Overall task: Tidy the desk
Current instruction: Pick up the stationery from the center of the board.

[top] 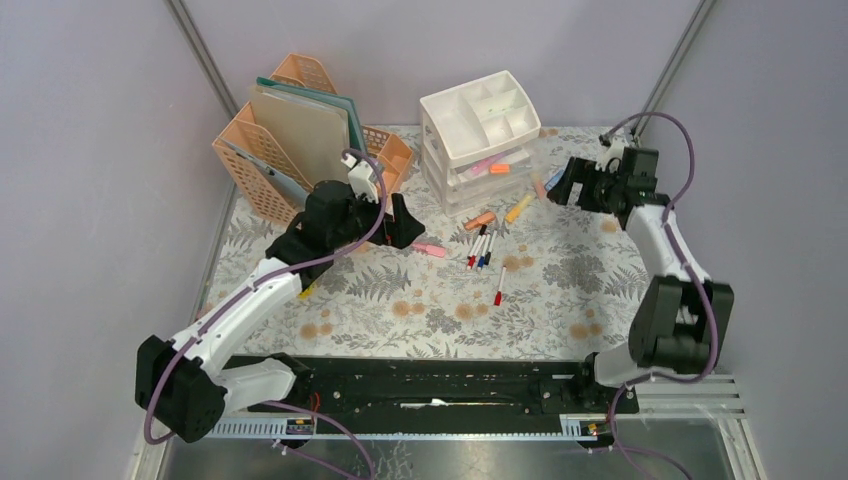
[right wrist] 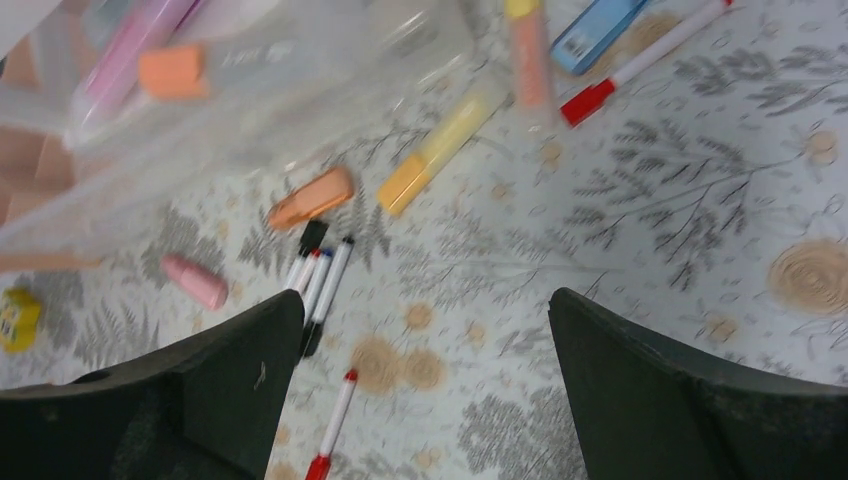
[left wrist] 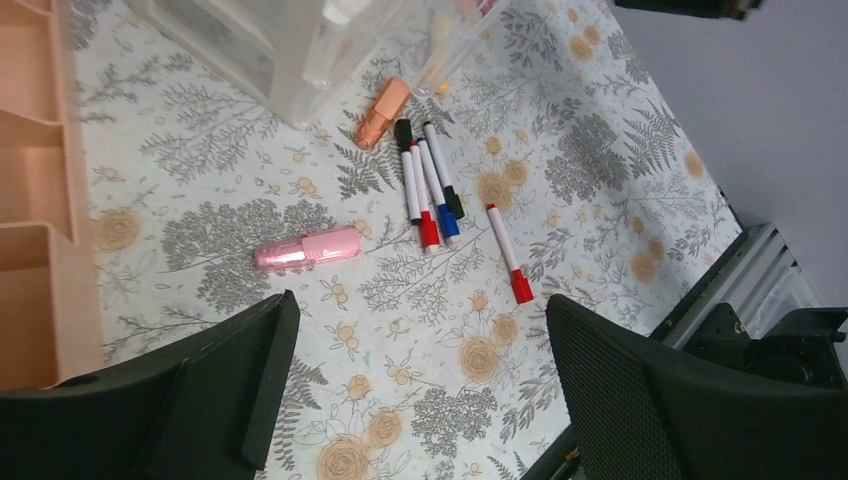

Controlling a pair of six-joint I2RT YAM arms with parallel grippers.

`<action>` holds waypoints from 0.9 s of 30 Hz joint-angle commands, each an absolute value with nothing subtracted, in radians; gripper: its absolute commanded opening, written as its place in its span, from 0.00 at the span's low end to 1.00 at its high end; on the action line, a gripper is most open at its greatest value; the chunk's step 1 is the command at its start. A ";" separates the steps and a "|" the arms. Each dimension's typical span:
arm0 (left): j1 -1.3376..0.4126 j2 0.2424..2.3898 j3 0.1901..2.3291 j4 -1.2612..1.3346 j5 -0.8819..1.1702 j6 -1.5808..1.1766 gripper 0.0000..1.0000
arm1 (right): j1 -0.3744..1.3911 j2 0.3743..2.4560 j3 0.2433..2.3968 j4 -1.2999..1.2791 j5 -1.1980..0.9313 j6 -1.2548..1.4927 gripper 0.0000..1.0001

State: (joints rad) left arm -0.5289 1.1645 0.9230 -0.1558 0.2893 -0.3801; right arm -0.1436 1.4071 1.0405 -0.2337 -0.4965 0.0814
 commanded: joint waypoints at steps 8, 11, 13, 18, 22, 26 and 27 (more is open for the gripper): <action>-0.521 0.985 0.890 -0.122 0.171 -0.305 0.99 | -0.147 1.901 1.512 -0.223 -0.352 0.235 0.80; -0.522 0.980 0.892 -0.128 0.161 -0.294 0.99 | -0.147 2.000 1.606 -0.240 -0.380 0.268 0.69; -0.522 0.982 0.894 -0.133 0.152 -0.288 0.99 | -0.147 2.051 1.651 -0.251 -0.415 0.285 0.61; -0.514 0.988 0.894 -0.136 0.152 -0.287 0.99 | -0.147 2.140 1.696 -0.256 -0.471 0.340 0.55; -0.502 0.994 0.894 -0.134 0.162 -0.290 0.99 | -0.147 2.206 1.748 -0.255 -0.506 0.341 0.53; -0.487 1.000 0.893 -0.129 0.177 -0.297 0.99 | -0.145 2.276 1.838 -0.290 -0.516 0.301 0.54; -0.484 1.003 0.893 -0.128 0.180 -0.299 0.99 | -0.146 2.294 1.861 -0.300 -0.525 0.295 0.54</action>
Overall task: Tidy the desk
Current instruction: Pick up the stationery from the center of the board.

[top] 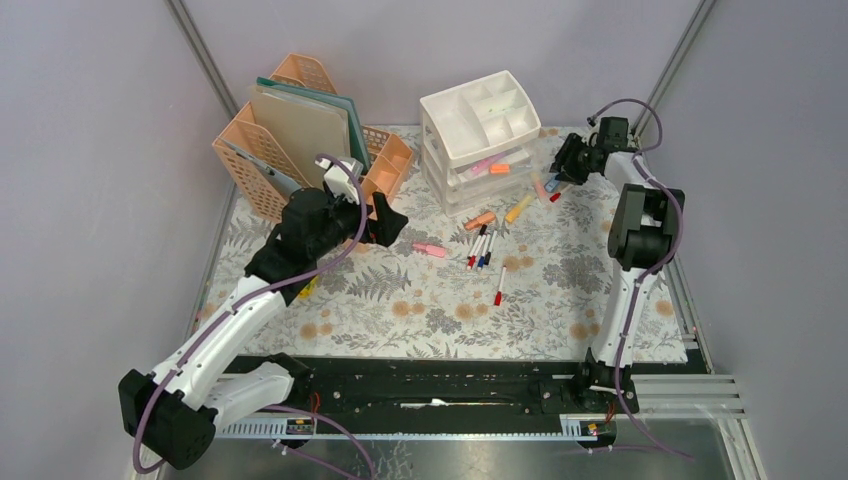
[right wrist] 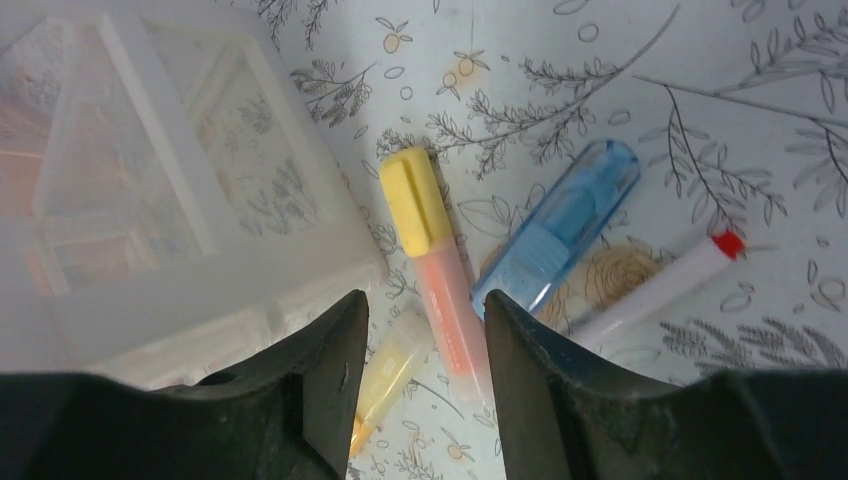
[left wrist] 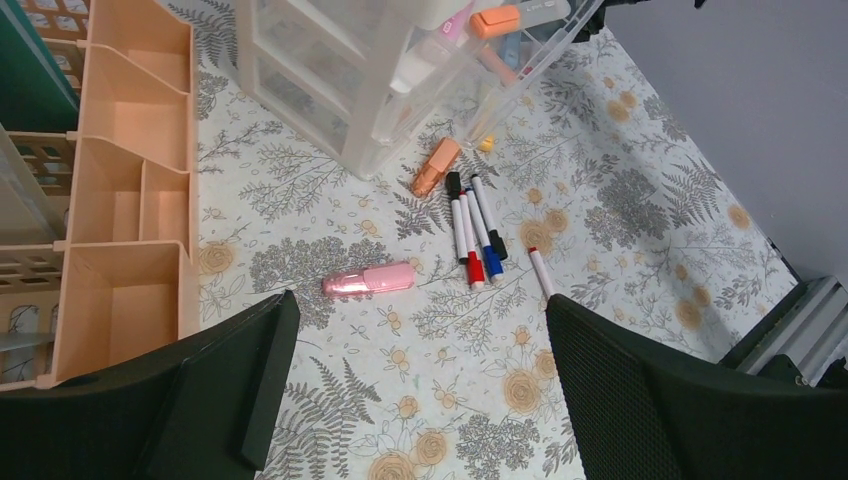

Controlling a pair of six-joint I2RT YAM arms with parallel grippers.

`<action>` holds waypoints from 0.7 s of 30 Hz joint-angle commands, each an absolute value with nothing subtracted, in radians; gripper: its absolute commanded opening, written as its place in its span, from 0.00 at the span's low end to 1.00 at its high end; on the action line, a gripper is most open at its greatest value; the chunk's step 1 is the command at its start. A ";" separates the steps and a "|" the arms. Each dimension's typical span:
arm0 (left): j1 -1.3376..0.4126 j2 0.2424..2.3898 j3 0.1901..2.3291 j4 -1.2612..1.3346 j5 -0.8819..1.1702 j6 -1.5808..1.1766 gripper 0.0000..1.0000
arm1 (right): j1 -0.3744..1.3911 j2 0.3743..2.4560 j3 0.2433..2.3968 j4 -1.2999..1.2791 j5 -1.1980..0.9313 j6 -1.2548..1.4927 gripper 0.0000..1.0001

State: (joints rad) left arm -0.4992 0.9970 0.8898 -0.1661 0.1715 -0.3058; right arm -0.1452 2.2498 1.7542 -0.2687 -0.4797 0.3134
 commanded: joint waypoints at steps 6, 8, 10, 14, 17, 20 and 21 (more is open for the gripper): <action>-0.473 1.011 0.892 -0.128 0.191 -0.304 0.99 | -0.142 2.384 1.973 -0.343 -0.574 0.284 0.49; -0.470 1.012 0.891 -0.127 0.194 -0.305 0.99 | -0.138 2.404 2.000 -0.355 -0.584 0.271 0.48; -0.466 1.015 0.891 -0.125 0.200 -0.307 0.99 | -0.130 2.430 2.046 -0.390 -0.587 0.253 0.48; -0.456 1.020 0.891 -0.123 0.216 -0.313 0.99 | -0.113 2.456 2.080 -0.418 -0.574 0.221 0.50; -0.451 1.021 0.890 -0.120 0.221 -0.316 0.99 | -0.103 2.468 2.087 -0.426 -0.564 0.208 0.51; -0.445 1.022 0.889 -0.116 0.232 -0.320 0.99 | -0.096 2.479 2.089 -0.444 -0.554 0.190 0.53; -0.442 1.022 0.888 -0.113 0.238 -0.323 0.99 | -0.093 2.481 2.091 -0.450 -0.549 0.180 0.53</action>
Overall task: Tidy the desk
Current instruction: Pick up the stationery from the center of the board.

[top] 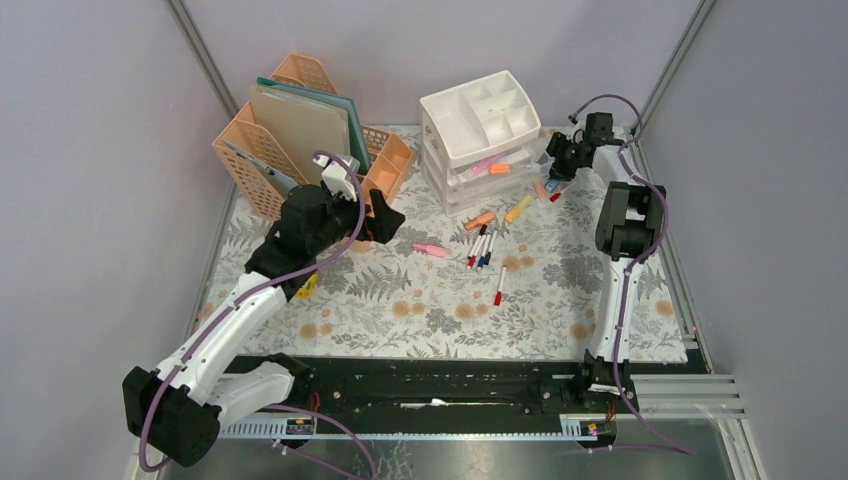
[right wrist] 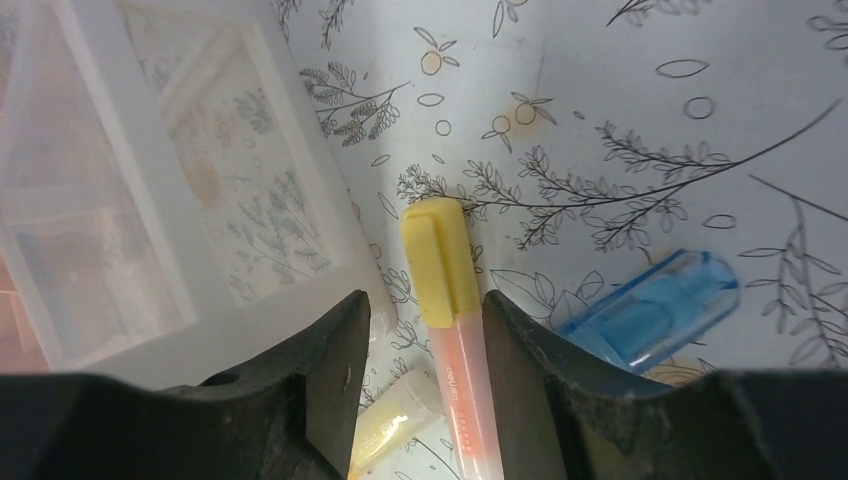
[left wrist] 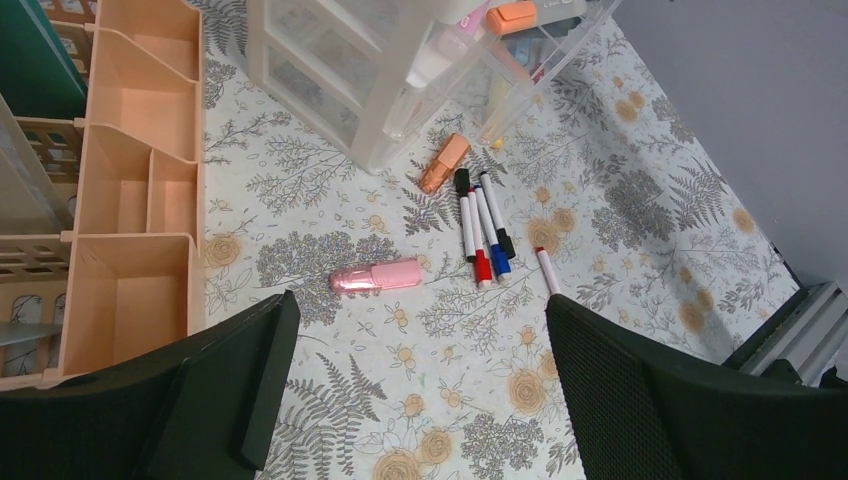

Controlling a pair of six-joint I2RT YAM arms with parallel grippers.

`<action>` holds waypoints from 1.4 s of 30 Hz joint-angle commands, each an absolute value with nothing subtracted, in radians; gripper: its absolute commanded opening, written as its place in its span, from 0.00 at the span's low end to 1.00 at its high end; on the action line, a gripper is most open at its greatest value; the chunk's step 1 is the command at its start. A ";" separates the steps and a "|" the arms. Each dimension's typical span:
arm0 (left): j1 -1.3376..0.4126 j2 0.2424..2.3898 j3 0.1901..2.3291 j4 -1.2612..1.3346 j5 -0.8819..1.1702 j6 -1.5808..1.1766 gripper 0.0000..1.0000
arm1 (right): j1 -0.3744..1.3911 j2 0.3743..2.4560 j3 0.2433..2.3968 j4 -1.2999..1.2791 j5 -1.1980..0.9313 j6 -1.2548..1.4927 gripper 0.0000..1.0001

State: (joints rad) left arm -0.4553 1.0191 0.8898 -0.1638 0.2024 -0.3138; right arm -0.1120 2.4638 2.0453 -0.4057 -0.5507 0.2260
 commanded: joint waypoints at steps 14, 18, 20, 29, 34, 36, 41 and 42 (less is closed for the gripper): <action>-0.423 1.029 0.884 -0.097 0.291 -0.350 0.99 | -0.061 2.386 1.932 -0.512 -0.353 0.047 0.47; -0.422 1.025 0.882 -0.094 0.294 -0.351 0.99 | -0.058 2.338 1.858 -0.516 -0.329 0.007 0.44; -0.421 1.023 0.881 -0.093 0.295 -0.353 0.99 | -0.058 2.317 1.818 -0.515 -0.321 0.005 0.39; -0.421 1.020 0.877 -0.092 0.296 -0.355 0.99 | -0.058 2.270 1.728 -0.514 -0.262 -0.052 0.24; -0.422 1.020 0.876 -0.092 0.295 -0.355 0.99 | -0.060 2.227 1.672 -0.514 -0.231 -0.080 0.22; -0.421 1.019 0.876 -0.092 0.295 -0.355 0.99 | -0.061 2.192 1.628 -0.513 -0.231 -0.094 0.22; -0.422 1.015 0.876 -0.089 0.301 -0.359 0.99 | -0.061 2.069 1.463 -0.482 -0.238 -0.128 0.22; -0.422 1.015 0.876 -0.088 0.303 -0.360 0.99 | -0.061 2.046 1.433 -0.479 -0.237 -0.135 0.22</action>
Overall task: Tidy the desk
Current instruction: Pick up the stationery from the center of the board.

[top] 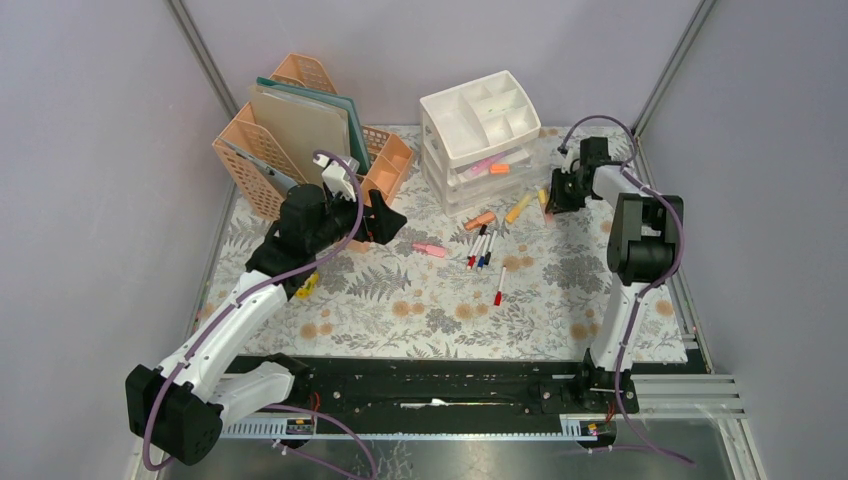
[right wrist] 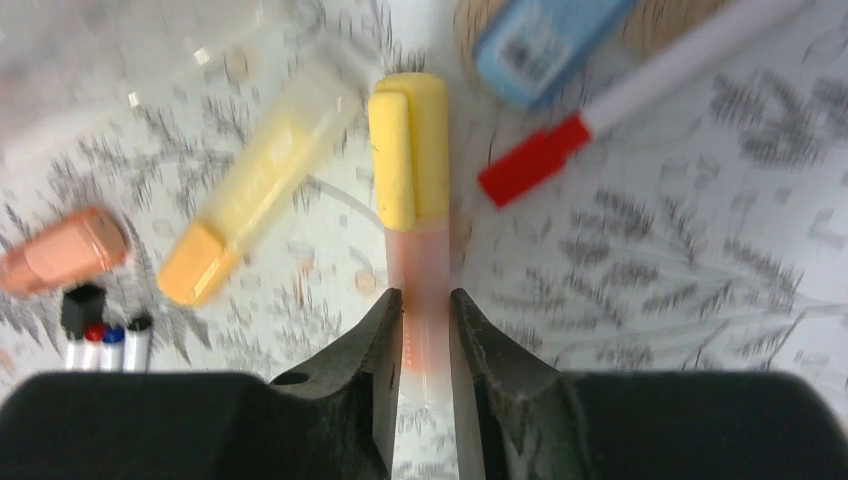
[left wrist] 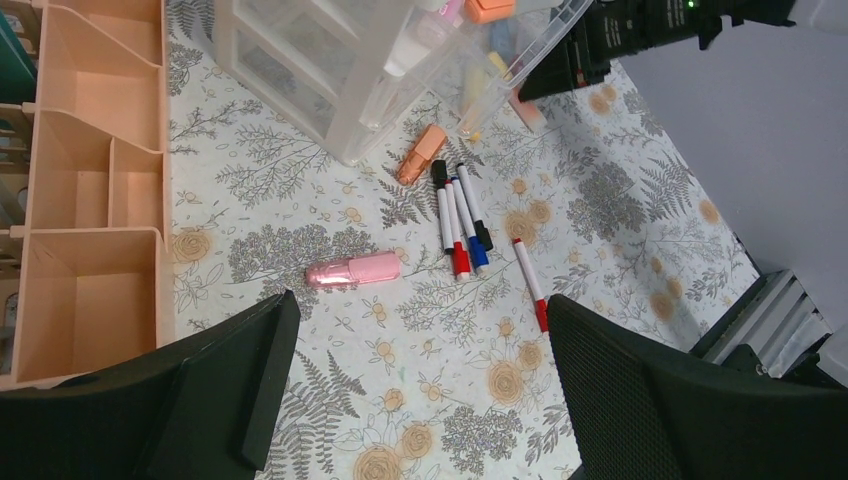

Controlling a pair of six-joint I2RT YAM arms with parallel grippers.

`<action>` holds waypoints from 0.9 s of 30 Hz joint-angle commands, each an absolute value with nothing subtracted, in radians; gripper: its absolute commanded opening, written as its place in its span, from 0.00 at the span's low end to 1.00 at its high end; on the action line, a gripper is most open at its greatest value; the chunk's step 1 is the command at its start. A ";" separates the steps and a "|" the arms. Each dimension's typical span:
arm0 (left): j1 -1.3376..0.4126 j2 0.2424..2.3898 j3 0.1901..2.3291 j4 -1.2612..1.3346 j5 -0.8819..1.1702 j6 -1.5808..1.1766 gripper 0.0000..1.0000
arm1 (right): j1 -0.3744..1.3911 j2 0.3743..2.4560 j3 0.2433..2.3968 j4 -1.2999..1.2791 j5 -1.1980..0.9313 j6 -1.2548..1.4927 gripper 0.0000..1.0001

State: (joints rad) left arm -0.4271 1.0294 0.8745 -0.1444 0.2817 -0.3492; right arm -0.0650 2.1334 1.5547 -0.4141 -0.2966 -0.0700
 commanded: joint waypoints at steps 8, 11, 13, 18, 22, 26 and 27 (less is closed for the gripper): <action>-0.422 1.015 0.874 -0.083 0.314 -0.366 0.99 | -0.061 1.877 1.204 -0.464 -0.211 -0.177 0.22; -0.421 1.015 0.873 -0.082 0.315 -0.367 0.99 | -0.061 1.821 1.132 -0.464 -0.211 -0.177 0.22; -0.422 1.014 0.874 -0.081 0.316 -0.367 0.99 | -0.061 1.795 1.098 -0.427 -0.165 -0.235 0.22; -0.422 1.014 0.873 -0.081 0.317 -0.368 0.99 | -0.061 1.797 1.099 -0.406 -0.147 -0.272 0.35; -0.422 1.014 0.873 -0.083 0.310 -0.365 0.99 | -0.059 1.839 1.157 -0.414 -0.159 -0.269 0.41; -0.422 1.010 0.873 -0.084 0.307 -0.364 0.99 | -0.045 1.876 1.181 -0.414 -0.159 -0.269 0.41; -0.422 1.011 0.873 -0.084 0.307 -0.364 0.99 | -0.037 1.883 1.179 -0.414 -0.159 -0.269 0.41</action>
State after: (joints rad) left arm -0.4267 1.0294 0.8745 -0.1394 0.2958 -0.3660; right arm -0.0620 1.8469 1.1500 -0.4000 -0.1902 -0.2470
